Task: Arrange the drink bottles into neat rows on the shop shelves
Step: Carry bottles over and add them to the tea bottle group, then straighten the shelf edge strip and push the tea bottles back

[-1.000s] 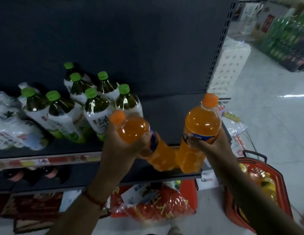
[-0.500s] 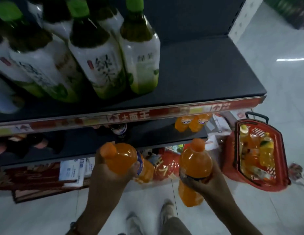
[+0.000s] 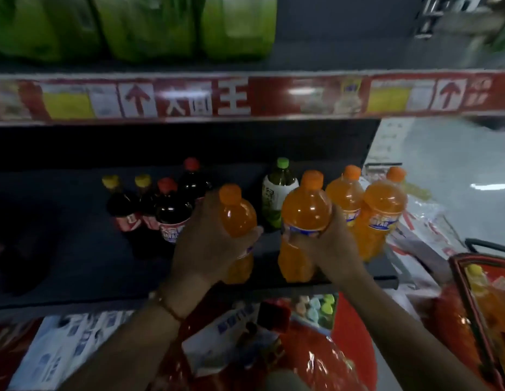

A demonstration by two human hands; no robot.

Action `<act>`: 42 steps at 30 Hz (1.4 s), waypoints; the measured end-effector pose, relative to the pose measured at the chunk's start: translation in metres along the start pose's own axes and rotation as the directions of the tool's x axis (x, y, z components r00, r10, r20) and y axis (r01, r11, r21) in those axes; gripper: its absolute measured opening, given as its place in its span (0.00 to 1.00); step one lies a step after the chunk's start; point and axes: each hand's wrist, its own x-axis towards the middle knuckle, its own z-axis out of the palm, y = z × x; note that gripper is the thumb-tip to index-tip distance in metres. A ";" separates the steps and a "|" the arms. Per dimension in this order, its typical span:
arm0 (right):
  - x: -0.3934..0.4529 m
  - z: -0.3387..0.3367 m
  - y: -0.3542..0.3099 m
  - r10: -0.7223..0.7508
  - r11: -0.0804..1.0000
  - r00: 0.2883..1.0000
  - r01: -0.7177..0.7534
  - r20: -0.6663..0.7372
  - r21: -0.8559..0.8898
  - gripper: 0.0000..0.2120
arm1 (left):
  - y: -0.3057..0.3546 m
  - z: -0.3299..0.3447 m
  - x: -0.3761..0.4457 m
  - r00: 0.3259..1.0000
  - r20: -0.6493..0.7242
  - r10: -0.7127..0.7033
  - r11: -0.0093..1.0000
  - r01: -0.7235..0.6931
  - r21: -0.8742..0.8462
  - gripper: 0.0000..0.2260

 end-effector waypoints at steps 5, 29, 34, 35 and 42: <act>0.023 0.020 0.042 -0.134 0.987 0.990 0.129 -0.051 -0.100 0.39 | -0.034 0.038 0.017 0.991 -0.079 0.106 0.991 -0.098 0.096 0.32; 0.061 0.100 -0.006 -0.088 0.897 0.995 0.095 0.037 -0.432 0.43 | -0.073 0.025 0.044 0.840 -0.134 0.526 0.559 -0.223 0.799 0.25; 0.152 0.117 -0.001 0.089 0.802 0.958 -0.231 -0.272 -0.550 0.46 | -0.073 0.022 0.045 0.832 -0.115 0.543 0.561 -0.258 0.786 0.24; 0.158 0.116 0.001 0.115 0.786 0.939 -0.286 -0.325 -0.548 0.44 | -0.073 0.021 0.045 0.832 -0.106 0.545 0.558 -0.266 0.786 0.24; 0.157 0.134 0.037 0.108 0.852 0.906 -0.297 -0.410 -0.431 0.39 | -0.082 0.019 0.048 0.804 -0.075 0.589 0.518 -0.305 0.799 0.27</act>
